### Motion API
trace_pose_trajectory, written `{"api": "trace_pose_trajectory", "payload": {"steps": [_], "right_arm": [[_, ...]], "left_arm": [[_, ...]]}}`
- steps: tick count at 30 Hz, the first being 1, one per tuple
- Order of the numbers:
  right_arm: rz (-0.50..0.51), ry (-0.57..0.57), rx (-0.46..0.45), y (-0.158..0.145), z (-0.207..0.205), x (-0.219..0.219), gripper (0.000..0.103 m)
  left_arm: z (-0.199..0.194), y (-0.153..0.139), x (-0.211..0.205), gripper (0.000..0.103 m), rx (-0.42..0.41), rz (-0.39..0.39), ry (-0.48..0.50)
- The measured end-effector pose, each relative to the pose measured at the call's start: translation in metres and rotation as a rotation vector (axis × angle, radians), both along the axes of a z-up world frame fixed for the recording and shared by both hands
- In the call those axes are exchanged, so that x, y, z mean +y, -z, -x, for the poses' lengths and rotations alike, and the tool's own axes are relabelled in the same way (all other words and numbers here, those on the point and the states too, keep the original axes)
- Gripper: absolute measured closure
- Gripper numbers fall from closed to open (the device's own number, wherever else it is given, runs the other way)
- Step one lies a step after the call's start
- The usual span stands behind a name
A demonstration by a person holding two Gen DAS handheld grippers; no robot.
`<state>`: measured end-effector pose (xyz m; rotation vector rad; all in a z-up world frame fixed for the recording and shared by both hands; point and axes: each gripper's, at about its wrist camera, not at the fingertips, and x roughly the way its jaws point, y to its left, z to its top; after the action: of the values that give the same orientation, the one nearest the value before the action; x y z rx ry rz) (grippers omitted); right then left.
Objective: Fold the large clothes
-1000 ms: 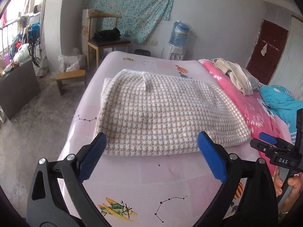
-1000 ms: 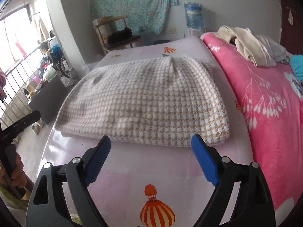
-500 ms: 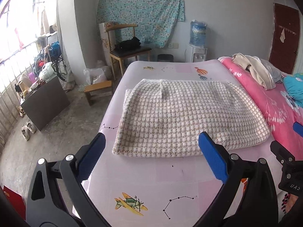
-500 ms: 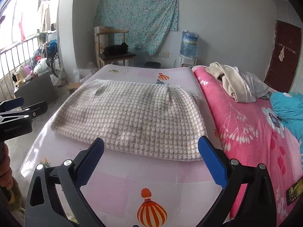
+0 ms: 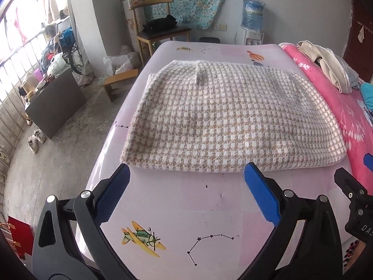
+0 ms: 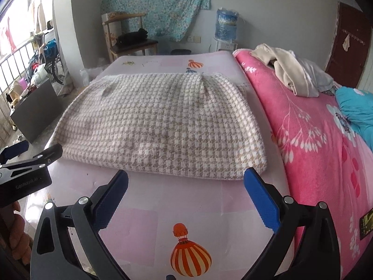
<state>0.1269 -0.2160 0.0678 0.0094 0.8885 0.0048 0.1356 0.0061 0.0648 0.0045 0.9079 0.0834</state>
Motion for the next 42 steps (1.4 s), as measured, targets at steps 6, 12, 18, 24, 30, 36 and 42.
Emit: {"api": "trace_pose_trajectory", "payload": {"steps": [6,12,18,24,30,36,42], "right_arm": [[-0.004,0.001,0.033,0.008,-0.007,0.003,0.006],[0.002,-0.008,0.063,0.014,-0.01,0.007,0.006],[0.013,-0.013,0.076,0.017,-0.009,0.009,0.006],[0.025,-0.012,0.076,0.016,-0.008,0.008,0.006],[0.029,-0.01,0.077,0.016,-0.008,0.008,0.006],[0.034,-0.009,0.075,0.015,-0.007,0.008,0.006],[0.041,-0.003,0.078,0.015,-0.007,0.007,0.006]], "left_arm": [[-0.007,0.014,-0.005,0.008,0.062,0.012,0.006],[-0.01,0.02,-0.013,0.008,0.084,-0.008,0.026],[-0.01,0.023,-0.018,0.008,0.097,-0.019,0.04],[-0.009,0.023,-0.02,0.008,0.094,-0.014,0.047],[-0.008,0.022,-0.02,0.008,0.098,0.001,0.051],[-0.007,0.021,-0.02,0.008,0.098,0.013,0.055],[-0.007,0.021,-0.019,0.008,0.101,0.023,0.058]]}}
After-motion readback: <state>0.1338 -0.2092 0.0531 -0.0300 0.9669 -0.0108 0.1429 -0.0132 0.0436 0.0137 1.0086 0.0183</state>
